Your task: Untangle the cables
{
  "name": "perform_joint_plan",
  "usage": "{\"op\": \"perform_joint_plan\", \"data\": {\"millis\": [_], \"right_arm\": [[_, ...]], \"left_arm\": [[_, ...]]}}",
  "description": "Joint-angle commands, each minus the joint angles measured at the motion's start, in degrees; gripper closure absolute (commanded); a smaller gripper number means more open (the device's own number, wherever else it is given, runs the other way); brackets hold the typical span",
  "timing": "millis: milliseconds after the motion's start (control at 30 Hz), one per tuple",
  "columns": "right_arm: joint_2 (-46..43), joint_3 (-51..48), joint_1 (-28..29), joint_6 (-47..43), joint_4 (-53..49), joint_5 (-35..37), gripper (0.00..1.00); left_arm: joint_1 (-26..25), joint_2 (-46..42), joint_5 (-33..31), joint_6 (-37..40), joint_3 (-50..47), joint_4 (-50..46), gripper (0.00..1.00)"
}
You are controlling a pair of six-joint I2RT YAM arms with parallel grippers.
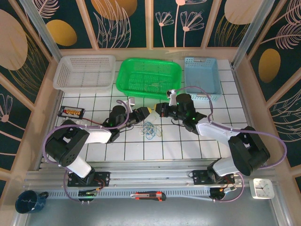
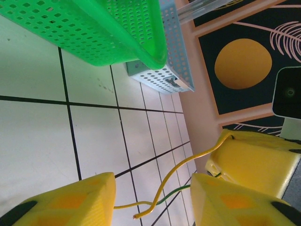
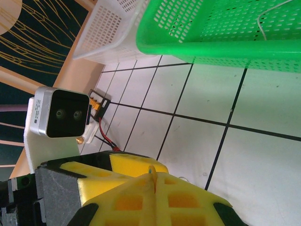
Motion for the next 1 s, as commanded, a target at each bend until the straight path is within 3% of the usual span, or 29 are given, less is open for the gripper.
{"op": "perform_joint_plan", "data": {"millis": [0, 133, 400, 767, 800, 967], "right_arm": [[-1.0, -0.7, -0.4, 0.9, 3.0, -0.9, 1.00], [-0.8, -0.7, -0.4, 1.0, 3.1, -1.2, 1.00], [-1.1, -2.1, -0.4, 0.4, 3.0, -0.8, 1.00], [-1.4, -6.6, -0.5, -3.1, 3.1, 0.2, 1.00], [-1.3, -6.7, -0.4, -3.3, 3.2, -0.1, 0.97], [-2.5, -5.9, -0.5, -4.6, 1.0, 0.2, 0.58]], "left_arm": [[0.3, 0.5, 0.8, -0.4, 1.1, 3.1, 0.59], [0.3, 0.6, 1.0, -0.6, 1.4, 3.5, 0.68], [0.3, -0.9, 0.5, -0.6, 1.8, 3.6, 1.00], [0.3, -7.3, -1.3, 0.6, 4.3, -0.8, 1.00], [0.4, -7.6, -1.2, 0.6, 4.7, -1.3, 1.00], [0.3, -7.7, 0.5, 1.0, 6.6, -3.0, 1.00]]}}
